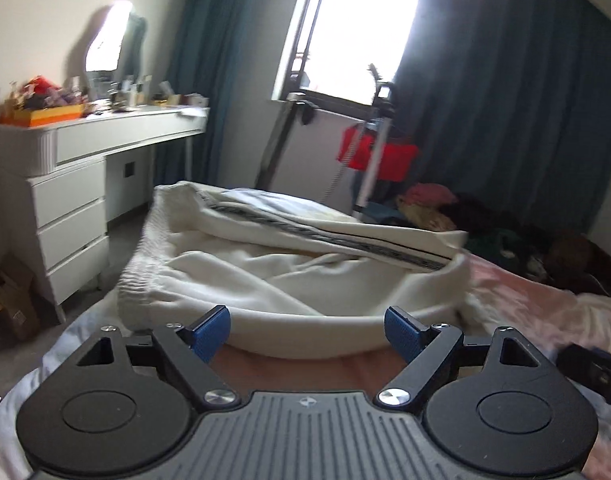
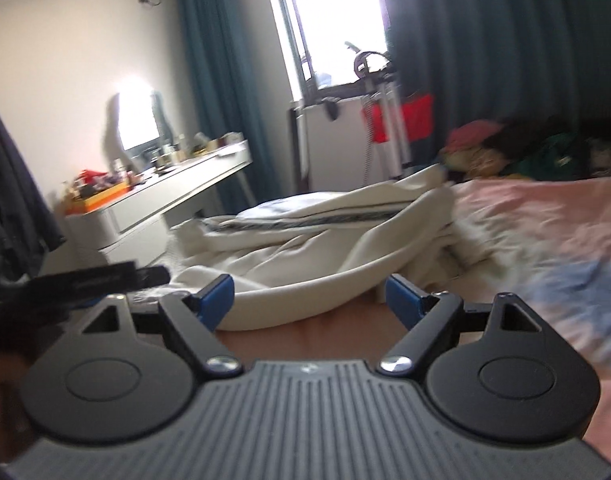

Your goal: Fold clothes

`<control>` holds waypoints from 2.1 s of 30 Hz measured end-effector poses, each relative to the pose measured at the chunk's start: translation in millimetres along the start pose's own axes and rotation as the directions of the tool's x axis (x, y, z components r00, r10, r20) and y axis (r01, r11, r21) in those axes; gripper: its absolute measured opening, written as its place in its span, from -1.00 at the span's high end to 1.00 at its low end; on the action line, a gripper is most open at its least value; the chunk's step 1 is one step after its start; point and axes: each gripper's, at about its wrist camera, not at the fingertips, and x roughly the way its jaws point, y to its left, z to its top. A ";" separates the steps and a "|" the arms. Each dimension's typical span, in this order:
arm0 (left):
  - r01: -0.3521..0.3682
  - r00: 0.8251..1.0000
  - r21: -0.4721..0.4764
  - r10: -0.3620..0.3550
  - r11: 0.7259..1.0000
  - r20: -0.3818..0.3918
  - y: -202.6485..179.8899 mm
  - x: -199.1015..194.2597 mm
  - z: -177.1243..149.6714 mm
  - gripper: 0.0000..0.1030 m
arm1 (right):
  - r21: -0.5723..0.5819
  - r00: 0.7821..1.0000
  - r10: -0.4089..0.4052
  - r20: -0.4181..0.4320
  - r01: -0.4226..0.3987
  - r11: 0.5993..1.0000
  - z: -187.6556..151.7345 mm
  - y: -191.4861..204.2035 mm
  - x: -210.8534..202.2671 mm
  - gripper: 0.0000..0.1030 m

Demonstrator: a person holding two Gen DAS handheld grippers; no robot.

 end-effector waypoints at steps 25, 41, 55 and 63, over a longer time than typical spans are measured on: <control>0.174 0.982 0.260 -0.149 0.950 -0.112 -96.8 16.1 -10.8 -0.67 | 0.118 0.987 -0.158 0.038 0.152 0.981 3.2 -95.9 -77.0 -0.64; 0.101 0.995 0.411 -0.097 0.906 -0.031 -230.4 243.9 4.1 -0.46 | 0.200 0.963 -0.259 0.076 0.240 0.950 -14.3 -161.5 -42.0 -0.64; -0.157 0.986 0.710 0.146 0.686 0.077 -323.9 430.3 -26.4 0.48 | 0.322 0.967 -0.250 -0.045 0.251 0.913 -53.9 -219.7 50.2 -0.64; -0.095 0.994 0.571 0.045 0.815 0.101 -273.2 342.8 21.0 0.94 | 0.263 0.960 -0.261 -0.104 0.279 0.924 -70.5 -211.7 77.5 -0.64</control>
